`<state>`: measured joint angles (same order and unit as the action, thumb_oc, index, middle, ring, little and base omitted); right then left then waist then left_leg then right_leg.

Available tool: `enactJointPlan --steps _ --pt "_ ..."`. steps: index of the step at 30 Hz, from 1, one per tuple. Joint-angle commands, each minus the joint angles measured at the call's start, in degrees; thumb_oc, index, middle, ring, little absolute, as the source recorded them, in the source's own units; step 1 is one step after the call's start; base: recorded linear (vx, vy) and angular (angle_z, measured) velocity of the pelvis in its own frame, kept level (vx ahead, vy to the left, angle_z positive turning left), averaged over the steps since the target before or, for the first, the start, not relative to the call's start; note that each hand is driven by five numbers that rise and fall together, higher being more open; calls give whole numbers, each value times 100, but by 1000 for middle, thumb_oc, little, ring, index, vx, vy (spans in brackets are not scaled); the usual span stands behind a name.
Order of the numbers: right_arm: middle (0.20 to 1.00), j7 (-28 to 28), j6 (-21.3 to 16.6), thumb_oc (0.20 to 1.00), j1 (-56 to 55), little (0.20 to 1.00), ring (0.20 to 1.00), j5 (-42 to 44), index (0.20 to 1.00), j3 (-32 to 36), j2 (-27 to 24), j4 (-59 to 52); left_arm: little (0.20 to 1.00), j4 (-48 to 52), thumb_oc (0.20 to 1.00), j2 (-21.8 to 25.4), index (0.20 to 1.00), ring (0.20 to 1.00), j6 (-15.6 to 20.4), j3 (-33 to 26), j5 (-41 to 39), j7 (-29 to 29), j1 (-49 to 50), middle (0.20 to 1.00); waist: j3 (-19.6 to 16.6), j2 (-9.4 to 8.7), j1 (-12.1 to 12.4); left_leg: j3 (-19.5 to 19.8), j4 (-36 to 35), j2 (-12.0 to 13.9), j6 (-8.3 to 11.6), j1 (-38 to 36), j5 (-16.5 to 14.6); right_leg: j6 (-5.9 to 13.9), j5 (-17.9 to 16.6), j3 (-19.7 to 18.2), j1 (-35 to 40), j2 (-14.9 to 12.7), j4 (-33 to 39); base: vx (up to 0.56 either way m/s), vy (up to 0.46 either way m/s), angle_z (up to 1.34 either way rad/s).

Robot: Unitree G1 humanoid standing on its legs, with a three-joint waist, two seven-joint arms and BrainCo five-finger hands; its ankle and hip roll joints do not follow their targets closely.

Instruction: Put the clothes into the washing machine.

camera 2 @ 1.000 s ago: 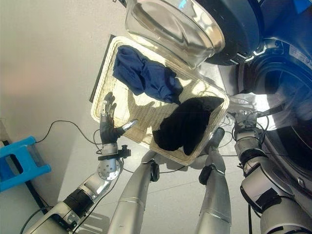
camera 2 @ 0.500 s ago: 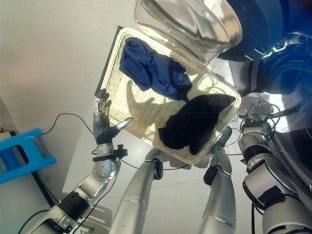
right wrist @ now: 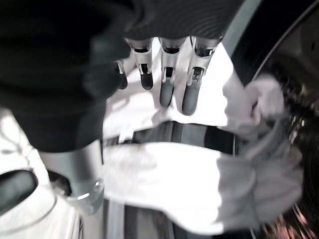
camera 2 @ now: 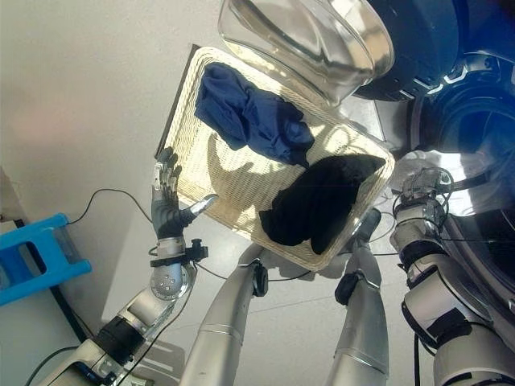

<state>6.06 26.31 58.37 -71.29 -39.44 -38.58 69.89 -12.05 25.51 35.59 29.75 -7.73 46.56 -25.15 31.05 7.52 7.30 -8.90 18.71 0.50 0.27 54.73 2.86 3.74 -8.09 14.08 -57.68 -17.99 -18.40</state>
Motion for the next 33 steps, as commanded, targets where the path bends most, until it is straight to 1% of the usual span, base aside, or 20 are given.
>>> enactJointPlan --steps 1,2,3,6,7,12,18,21,22,23,24,25,26,27,28,29,30,31,32,33 --pt "755 724 547 755 126 755 755 262 755 -294 -1023 340 1000 711 1000 36 1000 1000 228 -257 -52 -16 372 1000 -126 501 -71 -209 -232 -79 373 3 -62 499 133 331 -222 187 -325 0 0 0" --pt "200 755 514 200 137 200 200 241 200 -291 -1029 343 1000 702 1000 36 1000 1000 253 -273 -56 -45 387 1000 -126 504 -68 -208 -231 -84 372 -1 -63 496 127 325 -225 193 -323 0 0 0" --pt "200 829 521 200 157 200 200 276 200 -296 -1057 345 1000 720 1000 47 1000 1000 285 -327 -91 -138 415 1000 -126 508 -58 -209 -233 -89 376 -6 -65 496 123 324 -219 196 -308 0 0 0" --pt "200 746 547 200 136 200 200 404 200 -284 -1140 340 1000 741 1000 98 1000 1000 336 -359 -117 -155 451 1000 -126 504 -65 -207 -224 -87 379 -3 -73 497 125 312 -226 201 -314 0 0 0" --pt "200 673 566 200 122 200 200 433 200 -277 -1154 319 1000 760 1000 104 1000 1000 317 -384 -126 -149 459 1000 -126 492 -72 -205 -222 -82 379 -3 -77 498 127 305 -222 211 -313 0 0 0" --pt "200 762 574 200 115 200 200 327 200 -270 -1187 284 1000 791 1000 116 1000 1000 275 -444 -198 -208 476 1000 -126 465 -81 -210 -200 -69 390 -19 -98 492 149 309 -198 221 -327 0 0 0" --pt "200 700 557 200 -11 200 200 326 200 -161 -1248 199 1000 822 1000 94 1000 1000 252 -520 -254 -356 532 1000 -126 383 -105 -245 -159 -21 369 -177 -166 481 235 348 -39 218 -410 0 4 -1" --pt "200 133 702 200 -126 200 200 1107 200 -66 -1262 179 1000 785 1000 107 1000 1000 246 -508 -278 -375 519 1000 -126 323 -135 -264 -119 14 359 -319 -217 478 274 373 106 211 -437 -9 10 -2" --pt "200 -339 828 200 -188 200 200 1930 200 13 -1269 161 1000 751 1000 118 1000 1000 266 -515 -293 -398 535 1000 -126 301 -147 -266 -105 26 354 -369 -238 477 289 381 155 215 -454 0 0 0" --pt "200 -1098 1000 200 -258 200 200 3437 200 162 -1255 155 1000 704 1000 85 1000 1000 276 -542 -284 -442 556 1000 -126 258 -165 -279 -99 43 340 -452 -263 468 306 391 238 235 -462 0 0 0" --pt "200 -1182 993 200 -269 200 200 3596 200 170 -1246 186 1000 697 1000 81 1000 1000 277 -543 -283 -449 559 1000 -126 253 -164 -281 -99 45 339 -467 -266 467 308 393 254 238 -461 0 0 0" --pt "200 -1715 988 200 -308 200 200 4682 200 336 -1241 236 1000 670 1000 52 1000 1000 285 -572 -269 -489 569 1000 -126 224 -176 -290 -95 66 337 -528 -278 466 321 403 321 247 -462 0 0 0" --pt "200 -1843 977 200 -318 200 200 4875 200 360 -1238 245 1000 668 1000 50 1000 1000 288 -574 -267 -492 572 1000 -126 221 -176 -291 -95 70 337 -538 -281 466 323 403 332 249 -461 0 0 0" --pt "200 -2131 897 200 -356 200 200 5376 200 539 -1238 290 1000 662 1000 36 1000 1000 286 -585 -266 -498 574 1000 -126 209 -190 -298 -95 82 333 -571 -290 464 333 404 364 254 -466 0 0 0" --pt "200 -2703 627 200 -452 200 200 6108 200 870 -1237 394 1000 653 1000 28 1000 1000 277 -582 -268 -487 575 1000 -126 190 -206 -304 -97 95 321 -636 -312 461 351 404 428 266 -470 0 0 0" --pt "200 -2993 455 200 -498 200 200 6531 200 1076 -1245 440 1000 649 1000 25 1000 1000 269 -588 -281 -492 578 1000 -126 180 -219 -304 -96 100 311 -673 -327 460 360 402 467 273 -470 9 34 0" --pt "200 -3657 -23 200 -674 200 200 7626 200 1747 -1239 481 1000 660 1000 23 1000 1000 244 -605 -314 -508 608 1000 -126 151 -248 -297 -73 117 287 -780 -385 457 394 385 576 295 -492 0 0 0" --pt "200 -3817 -251 200 -751 200 200 7878 200 2100 -1223 489 1000 658 1000 12 1000 1000 238 -610 -322 -510 620 1000 -126 144 -271 -306 -66 121 283 -830 -408 456 407 386 626 301 -493 0 0 0" --pt "200 -4034 -453 200 -833 200 200 8283 200 2316 -1214 456 1000 660 1000 17 1000 1000 237 -589 -327 -508 624 1000 -126 135 -263 -309 -58 125 281 -867 -428 454 417 386 664 310 -493 12 33 -2" --pt "200 -4251 -711 200 -907 200 200 8800 200 2710 -1185 370 1000 680 1000 3 1000 1000 199 -593 -333 -490 633 1000 -126 124 -309 -307 -32 118 270 -921 -473 443 448 374 714 326 -514 15 44 -4"
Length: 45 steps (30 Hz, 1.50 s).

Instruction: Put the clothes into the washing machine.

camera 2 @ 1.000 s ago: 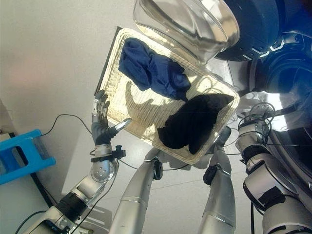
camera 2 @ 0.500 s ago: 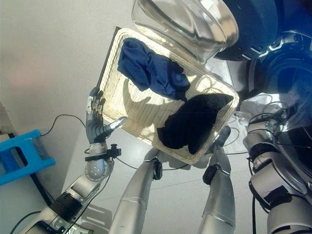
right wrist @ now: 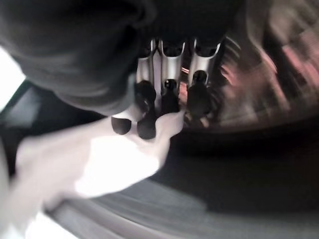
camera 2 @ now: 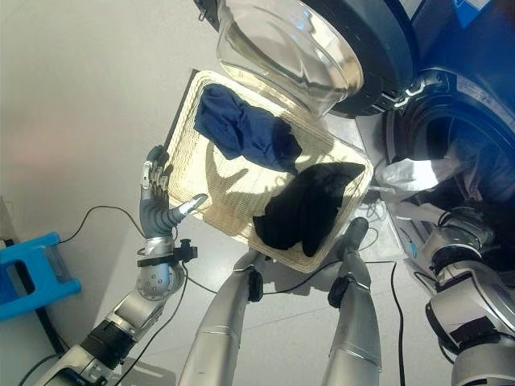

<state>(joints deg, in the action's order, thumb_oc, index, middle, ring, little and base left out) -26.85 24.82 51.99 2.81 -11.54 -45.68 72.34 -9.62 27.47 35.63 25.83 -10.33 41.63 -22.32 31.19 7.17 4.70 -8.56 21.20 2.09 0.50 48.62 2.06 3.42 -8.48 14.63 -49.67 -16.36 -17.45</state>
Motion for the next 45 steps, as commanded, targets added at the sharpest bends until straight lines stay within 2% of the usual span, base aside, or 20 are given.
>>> enactJointPlan --steps 1,2,5,8,11,14,18,22,23,24,25,26,28,30,31,32,35,36,41,45 --pt "200 -1053 -772 200 -390 200 200 1742 200 200 -420 47 1000 449 1000 -190 1000 1000 175 -178 -72 19 360 1000 -140 149 -54 -344 -269 -40 241 -366 -424 468 510 311 -38 175 -626 24 65 -3" --pt "200 -1259 -1270 200 -531 200 200 2502 200 559 -327 -64 1000 446 1000 -206 1000 1000 148 -163 -71 48 352 1000 -140 134 -86 -358 -268 -45 221 -441 -460 458 533 297 22 191 -638 27 65 -6" --pt "200 -1397 -2315 200 -696 200 200 4235 200 1325 -5 -503 1000 448 1000 -256 1000 1000 -42 -103 -91 188 234 1000 -140 91 -152 -405 -211 -50 188 -629 -569 421 620 270 189 209 -683 32 70 -8" --pt "200 -1226 -3038 200 -572 200 200 5304 200 1567 171 -631 1000 294 1000 -328 1000 1000 -144 -28 -134 263 42 1000 -140 77 -175 -420 -173 -59 173 -725 -621 396 676 266 274 216 -737 20 40 -10" --pt "200 -978 -3399 200 -540 200 200 5815 200 1707 279 -685 1000 170 1000 -350 1000 1000 -149 21 -171 280 -39 1000 -140 63 -187 -431 -146 -60 168 -778 -646 385 712 268 333 218 -767 15 14 -4" --pt "200 -480 -4416 200 -390 200 200 7038 200 1944 570 -1050 1000 9 1000 -413 1000 1000 -226 80 -213 289 -193 1000 -140 36 -211 -442 -127 -82 167 -846 -672 366 760 258 429 244 -780 0 0 0" --pt "200 -152 -5155 200 -262 200 200 7393 200 2082 834 -1467 1000 -122 1000 -459 1000 1000 -246 156 -227 345 -267 1000 -140 22 -228 -422 -98 -100 166 -918 -701 351 808 229 514 278 -811 6 4 -2" --pt "200 100 -5606 200 -78 200 200 7755 200 2035 1087 -2010 1000 -216 1000 -537 1000 1000 -313 159 -92 373 -348 1000 -140 -5 -253 -427 -123 -116 166 -981 -688 333 828 225 606 310 -769 0 5 -3" --pt "200 156 -5584 200 -73 200 200 7575 200 2035 1116 -2059 1000 -219 1000 -509 1000 1000 -364 167 -30 342 -362 1000 -140 -4 -252 -419 -130 -121 172 -998 -685 335 835 227 637 317 -757 -2 5 -6" --pt "319 118 -5534 319 -53 319 319 7413 319 2011 1116 -2082 1000 -244 1000 -494 1000 1000 -397 175 33 313 -365 1000 -140 -4 -249 -413 -136 -126 173 -1008 -684 332 838 232 653 323 -749 -3 6 -5" --pt "533 50 -5480 533 -12 533 533 7244 533 1956 1122 -2115 1000 -294 1000 -491 1000 1000 -525 200 135 216 -382 1000 -140 0 -248 -409 -142 -130 175 -1017 -681 327 839 238 667 329 -741 -3 29 -4" --pt "1000 -67 -5337 1000 63 1000 1000 6796 1000 1828 1123 -2108 1000 -386 1000 -486 1000 1000 -787 273 357 120 -437 1000 -140 2 -254 -410 -137 -124 176 -1019 -664 318 837 236 674 337 -747 1 43 -3" --pt "1000 -220 -5165 1000 138 1000 1000 6392 1000 1619 1083 -2190 1000 -520 1000 -390 1000 1000 -1224 378 877 226 -560 1000 -140 -2 -279 -431 -140 -102 179 -1033 -636 312 833 225 676 351 -763 7 37 -4" --pt "1000 -220 -5165 1000 138 1000 1000 6392 1000 1619 1083 -2190 1000 -520 1000 -390 1000 1000 -1224 378 877 226 -560 1000 -140 -2 -279 -431 -140 -102 179 -1033 -636 312 833 225 676 351 -763 0 0 0" --pt "1000 -323 -5021 1000 141 1000 1000 6084 1000 1554 1048 -2213 1000 -592 1000 -308 1000 1000 -1511 429 1289 301 -624 1000 -140 -15 -293 -441 -141 -95 189 -1045 -627 317 832 226 690 355 -759 9 76 -1" --pt "1000 -607 -4778 1000 11 1000 1000 5110 1000 1227 966 -2207 1000 -1169 1000 175 1000 1000 -2337 739 1926 483 -980 1000 -140 -40 -386 -521 -177 -36 203 -1058 -555 332 798 196 692 399 -706 10 99 -3" --pt "1000 -592 -4700 1000 -45 1000 1000 4903 1000 1117 981 -2140 1000 -1616 1000 305 1000 1000 -2573 889 2157 543 -1161 1000 -140 -50 -443 -571 -172 -4 221 -1040 -524 335 796 160 661 425 -711 8 75 -7" --pt "1000 -560 -4712 1000 -134 1000 1000 4793 1000 986 1023 -2120 1000 -1961 1000 435 1000 1000 -2900 1058 2480 591 -1366 1000 -140 -52 -509 -617 -175 28 240 -1022 -488 337 780 121 632 450 -690 9 73 -10" --pt "1000 -696 -4708 1000 -455 1000 1000 4378 1000 589 1312 -2603 1000 -3120 1000 458 1000 1000 -3292 1247 3201 508 -2089 1000 -140 -102 -748 -802 -226 99 319 -913 -374 336 736 -14 483 533 -590 -2 69 -13" --pt "1000 -724 -4701 1000 -476 1000 1000 4358 1000 562 1338 -2661 1000 -3175 1000 447 1000 1000 -3335 1254 3249 494 -2133 1000 -140 -108 -763 -813 -233 102 326 -902 -364 336 734 -27 468 542 -584 -3 12 -6"
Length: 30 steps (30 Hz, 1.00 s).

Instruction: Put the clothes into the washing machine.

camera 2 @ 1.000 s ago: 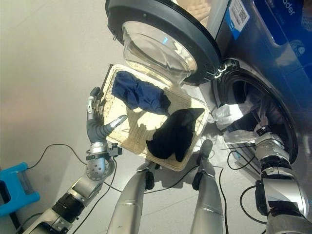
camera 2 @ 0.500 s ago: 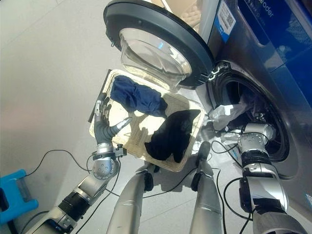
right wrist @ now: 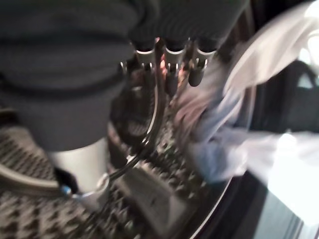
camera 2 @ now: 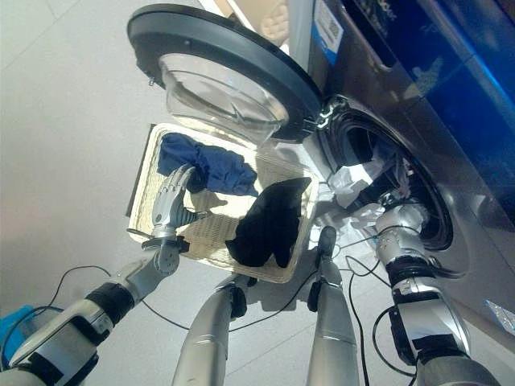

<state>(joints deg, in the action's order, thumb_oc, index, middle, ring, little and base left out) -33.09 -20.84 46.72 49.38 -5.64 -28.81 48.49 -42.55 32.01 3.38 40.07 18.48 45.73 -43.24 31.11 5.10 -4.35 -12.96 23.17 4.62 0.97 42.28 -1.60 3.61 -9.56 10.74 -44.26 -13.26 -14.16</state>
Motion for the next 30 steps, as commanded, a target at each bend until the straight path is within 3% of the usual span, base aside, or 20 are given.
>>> enactJointPlan --steps 1,2,3,4,5,14,24,30 --pt "1000 -99 -136 1000 50 1000 1000 -298 1000 -28 -349 -276 1000 118 1000 -7 1000 1000 -110 -170 368 84 -41 1000 -132 99 141 -374 -430 -151 279 -268 3 316 842 362 -72 232 -913 0 0 0" --pt "1000 -99 -136 1000 50 1000 1000 -298 1000 -28 -349 -276 1000 118 1000 -7 1000 1000 -110 -170 368 84 -41 1000 -132 99 141 -374 -430 -151 279 -268 3 316 842 362 -72 232 -913 -9 66 -16" --pt "1000 -123 -231 1000 -241 1000 1000 -658 1000 -266 -50 -711 1000 -736 1000 -155 1000 1000 -451 -64 900 53 -469 1000 -132 13 -43 -481 -492 -102 339 -163 94 329 793 252 -212 308 -850 -9 66 -16" --pt "1000 -123 -231 1000 -241 1000 1000 -658 1000 -266 -50 -711 1000 -736 1000 -155 1000 1000 -451 -64 900 53 -469 1000 -132 13 -43 -481 -492 -102 339 -163 94 329 793 252 -212 308 -850 -35 178 -36" --pt "1000 12 -297 1000 -635 1000 1000 -777 1000 -769 316 -1483 1000 -1654 1000 -142 1000 1000 -1008 173 1463 94 -973 1000 -132 -174 -295 -647 -539 -40 455 115 232 341 671 121 -498 421 -694 -27 124 -29" --pt "1000 -2 -643 1000 -916 1000 1000 -767 1000 -926 517 -1890 1000 -2030 1000 5 1000 1000 -1499 275 1760 203 -1394 1000 -132 -370 -409 -629 -561 28 578 594 366 383 504 40 -882 507 -543 -9 7 -16" --pt "1000 117 -743 1000 -973 1000 1000 -146 1000 -901 465 -1898 1000 -2250 1000 184 1000 1000 -2008 757 1947 -1112 -1818 1000 -132 -511 -431 -535 -626 86 648 979 477 436 305 -1 -1223 511 -402 -4 -15 5" --pt "1000 314 -876 1000 -1022 1000 1000 184 1000 -872 479 -1801 1000 -2413 1000 209 1000 1000 -2183 713 1743 -1296 -1730 1000 -132 -575 -393 -465 -655 92 655 1088 500 448 259 40 -1284 502 -345 -7 -38 2"
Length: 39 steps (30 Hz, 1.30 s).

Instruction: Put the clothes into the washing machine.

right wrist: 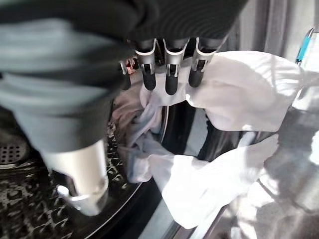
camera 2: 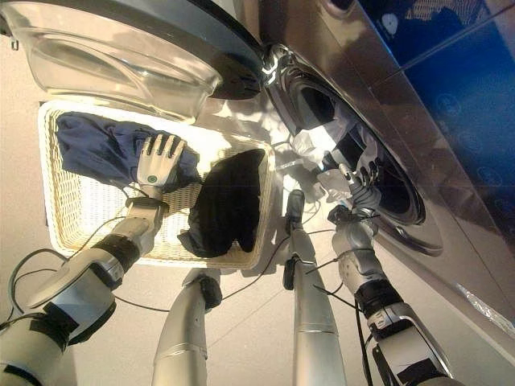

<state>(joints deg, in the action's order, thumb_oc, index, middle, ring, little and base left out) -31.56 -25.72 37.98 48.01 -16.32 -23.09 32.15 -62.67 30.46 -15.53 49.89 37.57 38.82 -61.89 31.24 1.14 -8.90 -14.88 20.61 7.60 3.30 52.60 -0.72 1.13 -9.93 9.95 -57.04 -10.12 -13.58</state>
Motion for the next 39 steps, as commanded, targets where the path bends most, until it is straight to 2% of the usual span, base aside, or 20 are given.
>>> enactJointPlan --steps 1,9,11,12,13,14,16,20,23,24,25,29,32,34,37,38,39 --pt "1000 207 -404 1000 -152 1000 1000 377 1000 216 -96 -149 1000 -427 1000 379 1000 1000 -322 -309 -174 -594 174 1000 -145 -189 83 -247 -404 -208 421 80 423 696 288 138 -18 183 -399 -8 -40 6" --pt "1000 302 -469 1000 -122 1000 1000 565 1000 296 -179 -126 1000 -579 1000 459 1000 1000 -667 -520 -170 -441 199 1000 -145 -242 142 -152 -440 -218 438 152 454 692 273 204 -34 166 -370 -9 -6 7" --pt "1000 387 -466 1000 -68 1000 1000 708 1000 367 -211 -96 1000 -685 1000 557 1000 1000 -773 -546 -79 -737 42 1000 -145 -263 150 -122 -458 -211 446 184 463 698 257 218 -61 148 -373 -20 34 5" --pt "1000 412 -462 1000 -62 1000 1000 767 1000 370 -204 -95 865 -708 865 571 865 865 -753 -550 -91 -969 -2 865 -145 -266 152 -115 -461 -211 439 185 462 699 261 217 -71 149 -397 -23 44 4" --pt "1000 424 -458 1000 -64 1000 1000 836 1000 364 -205 -96 401 -722 401 583 401 401 -707 -531 -125 -1044 -24 401 -145 -273 149 -109 -453 -213 438 182 459 701 253 212 -69 151 -397 -7 22 3" --pt "1000 427 -454 1000 -63 1000 1000 844 1000 367 -201 -95 200 -719 200 583 200 200 -694 -535 -122 -1053 -29 200 -145 -274 150 -107 -453 -213 437 182 457 701 254 212 -69 152 -402 -5 17 5" --pt "1000 401 -444 1000 -57 1000 1000 884 1000 364 -160 -100 200 -682 200 579 200 200 -512 -537 -110 -1161 -95 200 -145 -282 152 -108 -462 -214 421 154 454 706 256 215 -54 151 -429 -6 22 6" --pt "1000 472 -462 1000 -40 1000 1000 1020 1000 385 -131 -72 200 -618 200 604 200 200 -187 -478 -86 -1000 -227 200 -145 -289 158 -133 -526 -232 399 15 462 719 243 235 65 160 -406 -15 28 4" --pt "1000 553 -513 1000 -59 1000 1000 1110 1000 388 -153 -34 200 -586 200 699 200 200 246 -467 -143 -620 -247 200 -145 -285 183 -147 -552 -254 392 -161 456 727 265 274 242 156 -398 -9 12 0" --pt "1000 552 -518 1000 -63 1000 1000 1122 1000 387 -151 -35 200 -586 200 706 200 200 285 -475 -139 -580 -239 200 -145 -284 186 -151 -559 -256 391 -185 457 728 268 279 265 155 -395 -29 34 -1" --pt "1000 575 -543 1000 -101 1000 1000 1176 1000 395 -132 -47 200 -572 200 749 200 200 526 -522 -92 -375 -197 200 -145 -277 203 -167 -569 -261 382 -279 451 726 294 301 358 148 -401 0 0 0" --pt "1000 622 -604 1000 -187 1000 1000 1163 1000 432 -126 -19 200 -509 200 800 200 200 857 -593 -112 47 -72 200 -145 -245 239 -175 -577 -278 367 -462 421 719 358 334 519 131 -453 -14 38 1" --pt "1000 612 -626 1000 -308 1000 1000 1087 1000 503 -97 -41 200 -372 200 857 200 200 1337 -856 -255 519 154 200 -145 -217 291 -180 -614 -289 335 -710 384 711 441 369 727 104 -506 -6 11 1" --pt "1000 576 -612 1000 -356 1000 1000 1000 1000 525 -78 -58 200 -298 200 870 200 200 1526 -974 -347 687 236 200 -145 -218 308 -184 -617 -283 326 -796 371 707 469 382 805 95 -525 -2 8 3" --pt "1000 302 -511 1000 -473 1000 1000 369 1000 514 -24 -169 200 70 200 866 200 200 2149 -1464 -950 930 467 200 -145 -206 365 -146 -594 -298 291 -1025 303 698 570 397 1016 78 -607 3 17 3" --pt "1000 263 -496 1000 -492 1000 1000 277 1000 503 -13 -184 200 128 200 856 200 200 2217 -1541 -1049 936 505 200 -145 -205 372 -138 -593 -302 286 -1050 295 696 582 396 1039 77 -617 0 0 0" --pt "1000 129 -382 1000 -560 1000 1000 -184 1000 436 25 -224 200 334 200 775 200 200 2548 -1836 -1382 1019 659 200 -145 -192 397 -114 -585 -311 265 -1138 264 686 630 392 1116 67 -656 0 0 0"
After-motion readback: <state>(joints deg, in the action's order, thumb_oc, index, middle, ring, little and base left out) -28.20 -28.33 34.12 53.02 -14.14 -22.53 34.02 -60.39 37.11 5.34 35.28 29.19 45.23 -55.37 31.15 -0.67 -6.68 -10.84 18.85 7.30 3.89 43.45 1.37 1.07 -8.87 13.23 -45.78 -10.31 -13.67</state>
